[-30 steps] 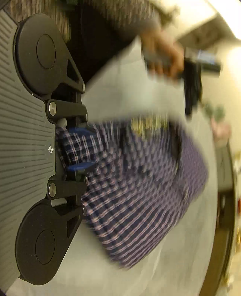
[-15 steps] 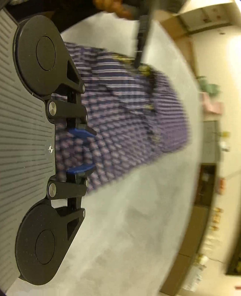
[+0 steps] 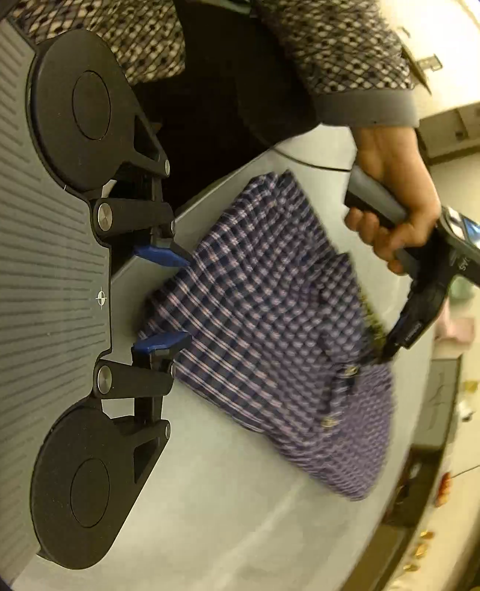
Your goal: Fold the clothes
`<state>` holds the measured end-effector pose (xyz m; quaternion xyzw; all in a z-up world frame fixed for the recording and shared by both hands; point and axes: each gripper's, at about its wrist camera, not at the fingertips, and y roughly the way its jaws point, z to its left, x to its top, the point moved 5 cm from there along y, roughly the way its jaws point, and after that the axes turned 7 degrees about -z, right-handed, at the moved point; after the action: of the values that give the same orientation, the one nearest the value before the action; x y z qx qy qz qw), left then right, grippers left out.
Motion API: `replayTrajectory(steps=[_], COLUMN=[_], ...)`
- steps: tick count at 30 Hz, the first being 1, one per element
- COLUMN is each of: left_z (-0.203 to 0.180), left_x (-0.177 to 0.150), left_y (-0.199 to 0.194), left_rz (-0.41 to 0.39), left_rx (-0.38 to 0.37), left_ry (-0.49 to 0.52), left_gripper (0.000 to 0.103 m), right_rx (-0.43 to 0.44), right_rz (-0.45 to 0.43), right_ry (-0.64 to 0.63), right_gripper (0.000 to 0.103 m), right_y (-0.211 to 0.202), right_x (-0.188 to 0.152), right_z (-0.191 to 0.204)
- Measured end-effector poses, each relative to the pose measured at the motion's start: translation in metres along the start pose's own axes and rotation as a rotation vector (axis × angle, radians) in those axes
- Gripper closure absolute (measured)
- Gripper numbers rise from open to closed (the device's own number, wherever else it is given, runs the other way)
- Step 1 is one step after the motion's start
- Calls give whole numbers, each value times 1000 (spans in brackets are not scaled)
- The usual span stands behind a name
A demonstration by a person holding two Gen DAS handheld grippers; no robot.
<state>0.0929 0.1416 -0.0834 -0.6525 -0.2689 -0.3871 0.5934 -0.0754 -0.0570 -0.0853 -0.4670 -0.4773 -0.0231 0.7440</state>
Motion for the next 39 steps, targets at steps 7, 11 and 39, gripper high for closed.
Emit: replayTrajectory(steps=[7, 11, 39], left_z=[-19, -55, 58], left_x=[-28, -68, -31], left_y=[-96, -104, -5], left_rz=[-47, 38, 45], left_rx=[-174, -340, -106], left_ry=[-81, -73, -238], left_gripper=[73, 70, 64], right_rx=[-107, -98, -392], right_rz=[-133, -187, -250], right_ry=[228, 485, 407], right_gripper=[57, 56, 78], right_y=[27, 80, -55], right_x=[73, 102, 25], right_z=[-124, -201, -185])
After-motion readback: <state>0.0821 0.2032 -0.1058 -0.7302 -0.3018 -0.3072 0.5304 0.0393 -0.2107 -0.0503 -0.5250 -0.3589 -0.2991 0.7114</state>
